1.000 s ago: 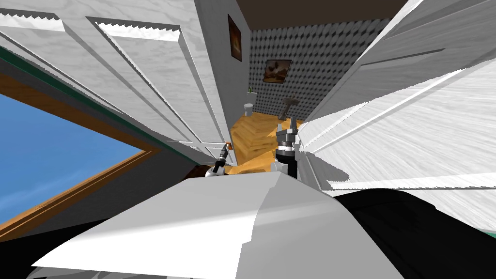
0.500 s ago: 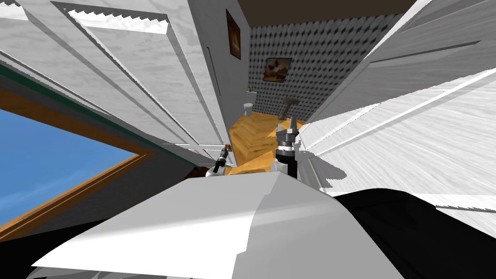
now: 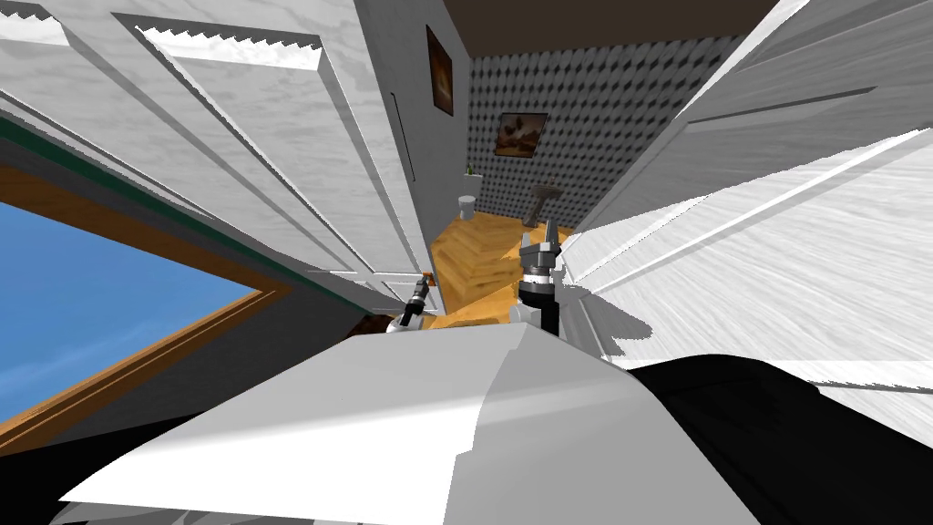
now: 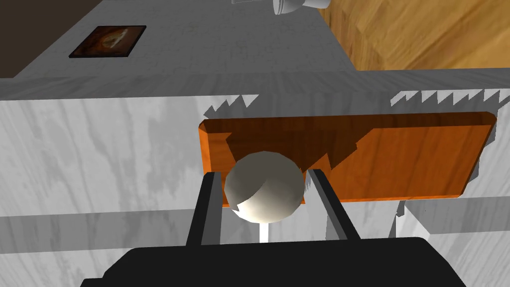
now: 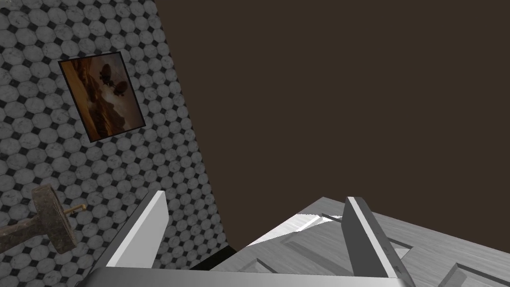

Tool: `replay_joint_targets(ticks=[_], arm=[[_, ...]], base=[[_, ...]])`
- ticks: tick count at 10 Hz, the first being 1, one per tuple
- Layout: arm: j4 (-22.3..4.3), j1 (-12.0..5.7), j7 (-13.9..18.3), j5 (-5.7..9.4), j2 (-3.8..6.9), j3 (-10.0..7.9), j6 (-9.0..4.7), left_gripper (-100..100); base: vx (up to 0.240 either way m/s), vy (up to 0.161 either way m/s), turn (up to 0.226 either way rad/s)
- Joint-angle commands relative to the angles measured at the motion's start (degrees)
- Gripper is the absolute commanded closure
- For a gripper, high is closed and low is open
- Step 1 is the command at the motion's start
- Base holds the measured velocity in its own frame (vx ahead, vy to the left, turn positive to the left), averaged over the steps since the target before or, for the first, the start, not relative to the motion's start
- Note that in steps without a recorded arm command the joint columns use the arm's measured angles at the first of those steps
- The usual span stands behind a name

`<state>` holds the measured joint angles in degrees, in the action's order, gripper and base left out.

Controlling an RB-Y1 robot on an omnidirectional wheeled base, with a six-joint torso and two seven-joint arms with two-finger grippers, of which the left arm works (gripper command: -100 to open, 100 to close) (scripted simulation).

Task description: Push the door open

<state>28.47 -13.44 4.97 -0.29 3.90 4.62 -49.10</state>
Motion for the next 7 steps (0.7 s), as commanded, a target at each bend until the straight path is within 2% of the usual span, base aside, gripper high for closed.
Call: replay_joint_targets(ticks=[1,2,7], arm=[[-0.9,-0.75,-0.3,0.55,0.48,-0.93,-0.48,100],[-0.9,-0.75,-0.3,0.55,0.48,-0.93,-0.48,100],[-1.0,-0.64,-1.4,2.24,1.43,-3.76,-0.31,100]], base=[[0.146,-0.06,0.029],[0.105,-0.044,0.029],[0.185,-0.066,0.041]])
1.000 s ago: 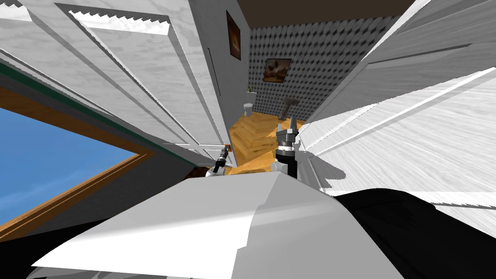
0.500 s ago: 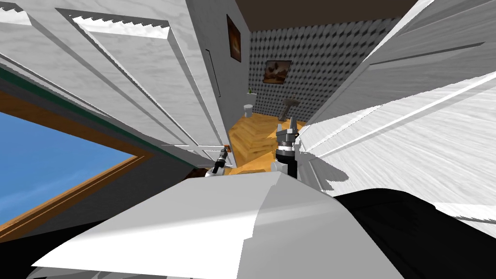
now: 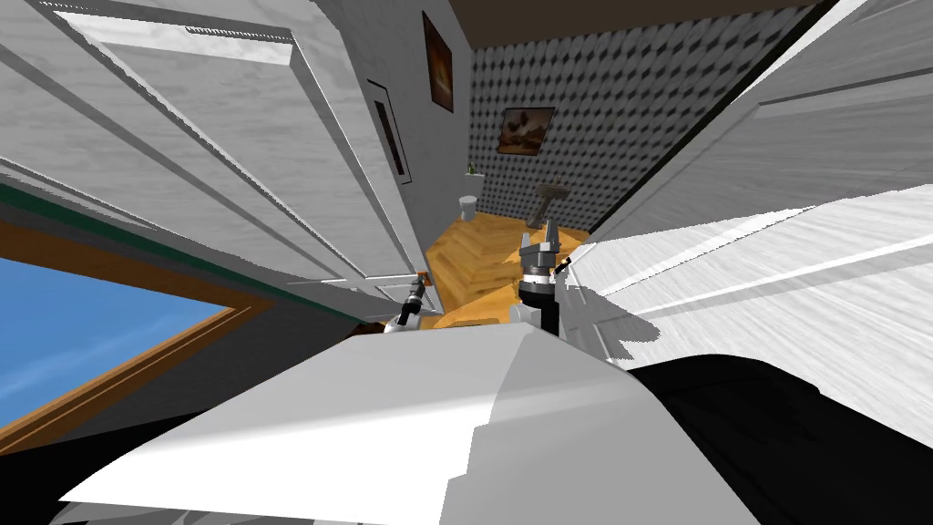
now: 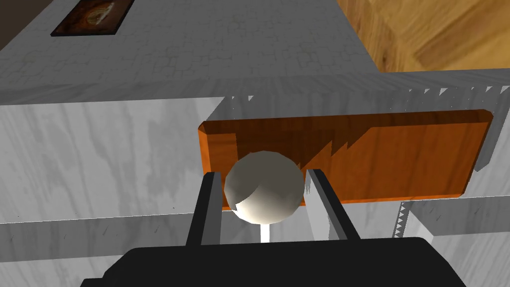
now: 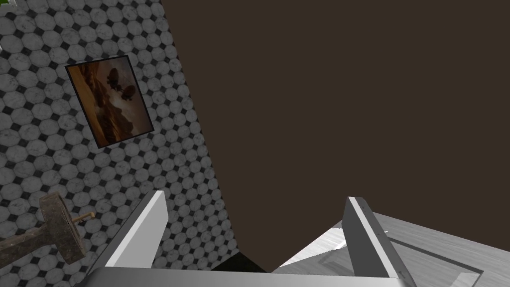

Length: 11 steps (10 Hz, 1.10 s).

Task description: Push the door open

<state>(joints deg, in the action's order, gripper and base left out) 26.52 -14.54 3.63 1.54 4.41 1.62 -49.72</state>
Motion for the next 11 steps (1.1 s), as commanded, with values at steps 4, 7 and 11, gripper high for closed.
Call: replay_joint_targets(ticks=[4,7,11], arm=[[0.9,0.48,-0.3,0.77,1.06,-1.36,0.34,100],[0.9,0.54,-0.9,1.7,1.43,-2.93,0.44,100],[0.8,0.61,-1.7,2.89,1.81,-4.92,0.56,100]], base=[[0.092,-0.038,0.017],[0.079,-0.031,0.048],[0.152,-0.075,0.045]])
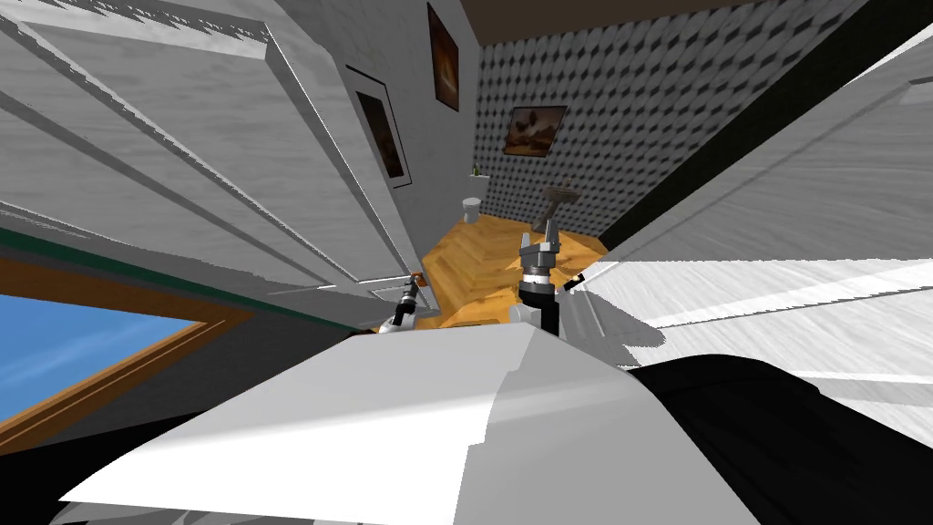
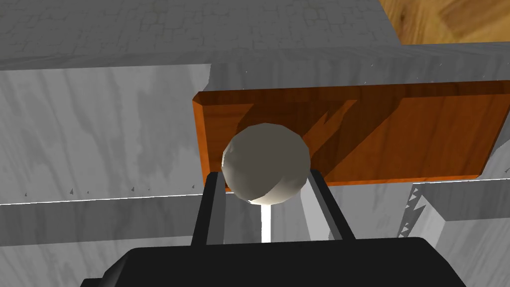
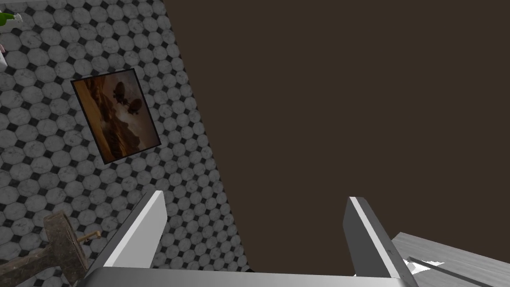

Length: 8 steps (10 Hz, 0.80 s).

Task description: Push the door open

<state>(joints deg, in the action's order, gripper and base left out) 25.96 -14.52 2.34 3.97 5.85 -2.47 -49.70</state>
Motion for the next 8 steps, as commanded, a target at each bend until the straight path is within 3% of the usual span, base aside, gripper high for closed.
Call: replay_joint_targets(ticks=[1,6,7,8], arm=[[1.3,0.62,-0.7,0.86,0.49,-1.5,0.58,100],[1.2,0.74,-2.0,2.79,0.96,-4.75,0.78,100],[1.4,0.61,-2.5,2.6,0.17,-4.44,1.02,-100],[1.5,0.58,-2.7,2.62,-0.02,-4.48,1.06,-100]], base=[[0.198,-0.078,0.095],[0.203,-0.086,0.075],[-0.027,-0.065,0.093],[-0.208,-0.044,0.045]])
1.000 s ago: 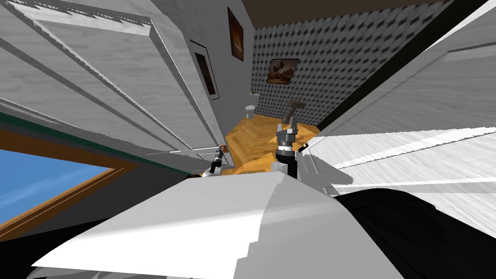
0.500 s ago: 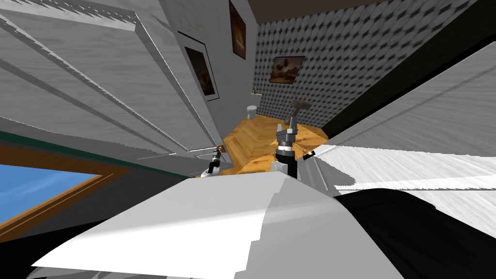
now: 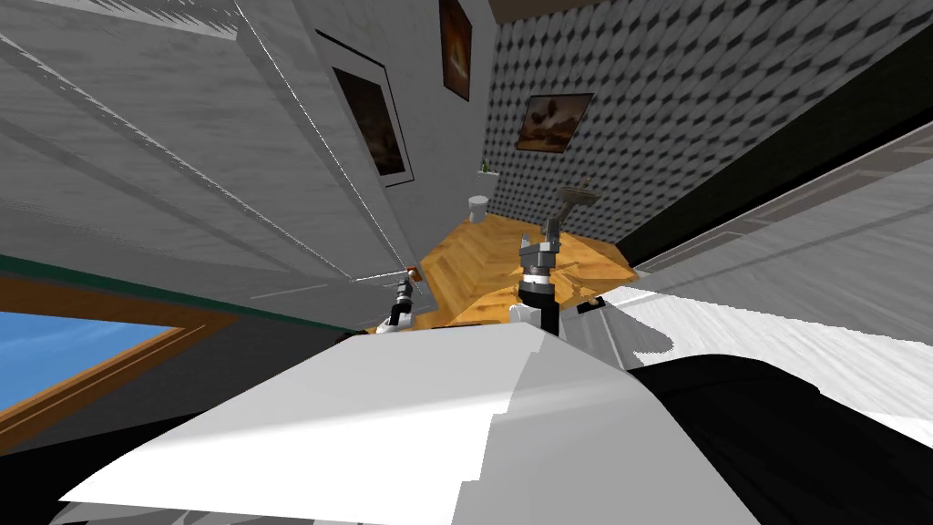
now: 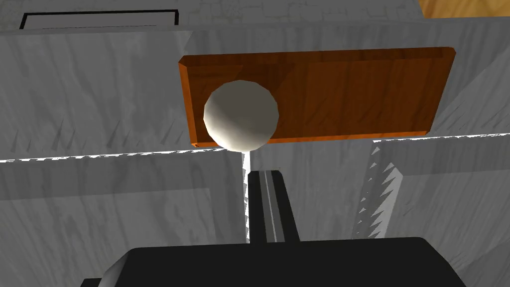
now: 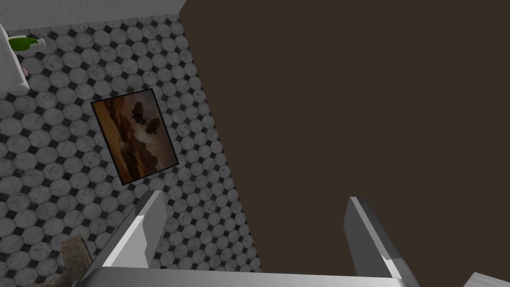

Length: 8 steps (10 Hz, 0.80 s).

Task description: Push the door open

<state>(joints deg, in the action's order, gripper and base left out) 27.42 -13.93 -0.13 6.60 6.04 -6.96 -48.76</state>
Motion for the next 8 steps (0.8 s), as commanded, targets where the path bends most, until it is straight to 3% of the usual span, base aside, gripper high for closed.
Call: replay_joint_targets(ticks=[1,5,6,8], arm=[[0.1,-0.09,-0.6,0.03,-0.63,-0.06,0.22,-100],[0.6,-0.4,-2.4,0.2,-2.72,-0.37,0.63,-100],[0.0,-0.61,-2.0,0.2,-2.37,-0.36,0.26,-100],[-0.2,-0.42,-2.2,0.36,-2.01,-0.59,-0.29,-100]], base=[[-0.235,-0.063,0.028],[-0.233,-0.074,0.055],[-0.085,-0.031,0.01],[0.155,0.025,-0.037]])
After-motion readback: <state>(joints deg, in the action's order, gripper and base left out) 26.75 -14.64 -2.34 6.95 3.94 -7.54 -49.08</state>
